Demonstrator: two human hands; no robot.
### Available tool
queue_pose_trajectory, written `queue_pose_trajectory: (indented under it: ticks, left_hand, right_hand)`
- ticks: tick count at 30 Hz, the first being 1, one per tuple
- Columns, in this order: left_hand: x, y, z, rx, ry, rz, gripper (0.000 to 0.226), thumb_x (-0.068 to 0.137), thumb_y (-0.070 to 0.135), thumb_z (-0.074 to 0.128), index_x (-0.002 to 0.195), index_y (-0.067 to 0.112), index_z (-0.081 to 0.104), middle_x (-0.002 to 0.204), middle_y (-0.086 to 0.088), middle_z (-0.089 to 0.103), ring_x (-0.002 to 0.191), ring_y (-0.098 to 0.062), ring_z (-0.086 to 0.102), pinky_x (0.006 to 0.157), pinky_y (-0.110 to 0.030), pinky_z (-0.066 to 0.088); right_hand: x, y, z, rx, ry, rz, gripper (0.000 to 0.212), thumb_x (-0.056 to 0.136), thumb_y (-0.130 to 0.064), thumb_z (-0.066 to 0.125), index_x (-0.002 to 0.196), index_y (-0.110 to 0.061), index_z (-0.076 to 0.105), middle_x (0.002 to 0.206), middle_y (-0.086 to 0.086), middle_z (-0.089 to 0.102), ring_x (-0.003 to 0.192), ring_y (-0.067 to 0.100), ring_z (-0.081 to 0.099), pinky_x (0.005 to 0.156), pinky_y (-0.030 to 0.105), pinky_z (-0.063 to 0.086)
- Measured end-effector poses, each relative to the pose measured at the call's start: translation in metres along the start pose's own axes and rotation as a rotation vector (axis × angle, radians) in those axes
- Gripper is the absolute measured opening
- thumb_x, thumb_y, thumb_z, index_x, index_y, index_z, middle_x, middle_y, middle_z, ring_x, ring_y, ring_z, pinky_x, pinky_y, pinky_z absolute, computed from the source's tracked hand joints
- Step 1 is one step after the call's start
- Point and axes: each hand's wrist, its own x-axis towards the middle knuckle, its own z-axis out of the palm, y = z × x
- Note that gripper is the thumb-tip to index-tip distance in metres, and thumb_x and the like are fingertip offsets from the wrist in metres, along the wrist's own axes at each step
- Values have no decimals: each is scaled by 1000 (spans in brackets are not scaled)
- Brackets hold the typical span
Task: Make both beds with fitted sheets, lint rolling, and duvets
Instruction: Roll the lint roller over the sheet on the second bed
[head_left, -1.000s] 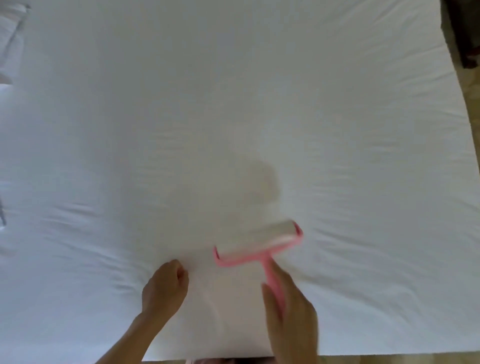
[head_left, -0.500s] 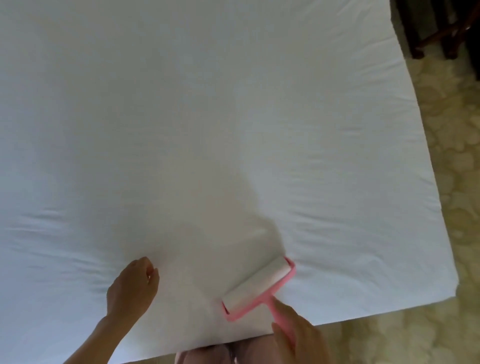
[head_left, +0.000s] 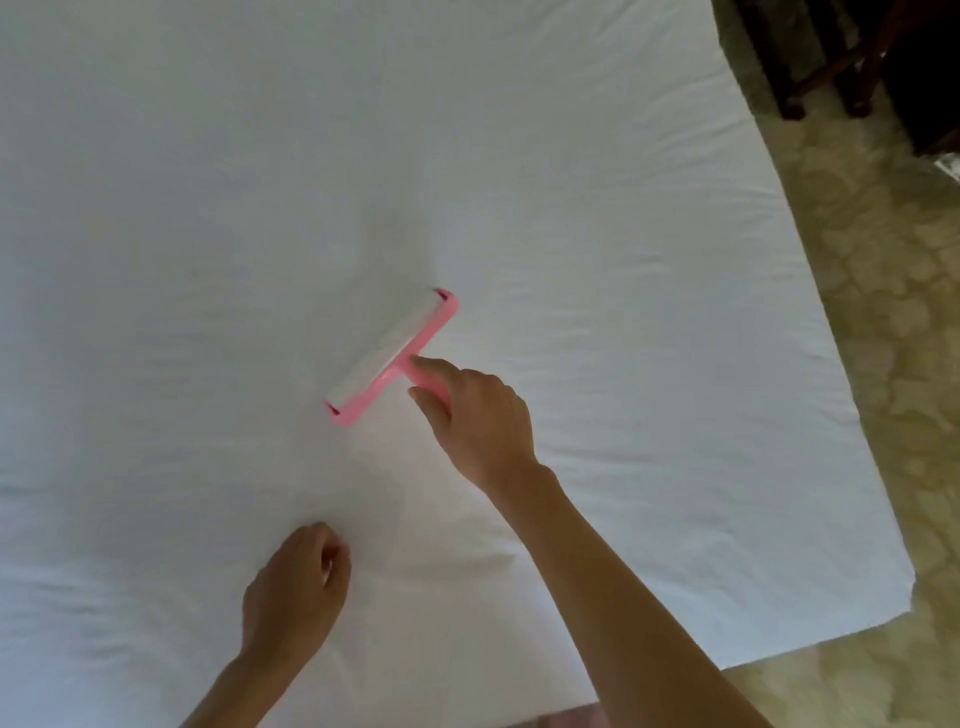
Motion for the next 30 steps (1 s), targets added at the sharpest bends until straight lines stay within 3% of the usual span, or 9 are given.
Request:
queue_pose_trajectory:
  ticks: [5, 9, 15, 19, 21, 22, 24, 27, 30]
  left_hand:
    - [-2, 35, 16, -4, 70, -32, 21, 86, 23, 60, 69, 24, 49, 71, 6, 57, 69, -23, 57, 58, -30, 42]
    - [-17, 77, 40, -25, 137, -60, 22, 86, 21, 61, 67, 20, 49, 67, 4, 54, 64, -22, 53, 55, -29, 37]
    - [-75, 150, 90, -110, 165, -191, 19, 87, 21, 60, 70, 18, 53, 68, 3, 56, 63, -20, 55, 54, -29, 40]
    - [-117, 189, 122, -177, 151, -270, 22, 87, 20, 61, 67, 20, 51, 66, 5, 56, 62, -16, 54, 54, -30, 41]
    - [-133, 209, 134, -212, 151, -298, 24, 87, 21, 62, 66, 22, 50, 66, 6, 56, 61, -14, 53, 53, -29, 40]
    - [-138, 219, 139, -225, 151, -313, 26, 87, 22, 62, 65, 23, 48, 65, 7, 55, 60, -12, 52, 52, -27, 37]
    - [-146, 233, 148, -246, 153, -321, 28, 87, 22, 61, 64, 26, 46, 65, 7, 55, 60, -10, 51, 51, -26, 34]
    - [-150, 243, 158, -281, 156, -341, 29, 86, 23, 63, 63, 28, 46, 66, 6, 56, 59, -8, 52, 52, -24, 37]
    - [-148, 244, 165, -303, 192, -355, 25, 82, 23, 66, 68, 27, 46, 63, 10, 55, 56, -6, 51, 51, -21, 37]
  right_hand:
    - [-48, 72, -6, 37, -49, -34, 36, 98, -42, 36, 133, -48, 40, 99, -4, 69, 92, 23, 64, 76, 35, 51]
    - [-113, 148, -14, -15, -10, -85, 44, 89, -52, 18, 130, -54, 34, 85, -8, 69, 72, 16, 67, 57, 33, 52]
    - [-222, 256, -63, -23, -99, -3, 36, 88, -50, 36, 121, -59, 46, 64, -15, 60, 47, 1, 56, 40, 16, 43]
    - [-259, 309, -101, -21, -69, 27, 31, 88, -47, 40, 111, -67, 43, 52, -38, 46, 55, -23, 47, 50, 4, 40]
    - [-250, 319, -122, 34, 64, 51, 53, 88, -29, 46, 111, -76, 36, 61, -51, 45, 66, -35, 42, 61, -5, 39]
    - [-242, 316, -137, 52, 14, 51, 50, 89, -33, 46, 112, -76, 37, 77, -50, 54, 74, -30, 51, 68, 0, 44]
    - [-213, 295, -155, 70, -101, -103, 37, 92, -46, 45, 123, -65, 42, 101, -30, 66, 91, -6, 63, 77, 18, 50]
    - [-133, 258, -145, 64, -35, -157, 37, 97, -39, 46, 134, -42, 46, 108, -9, 68, 100, 14, 63, 81, 30, 48]
    - [-78, 229, -111, 103, -78, -72, 37, 99, -36, 41, 136, -36, 44, 115, 0, 67, 109, 22, 60, 85, 32, 46]
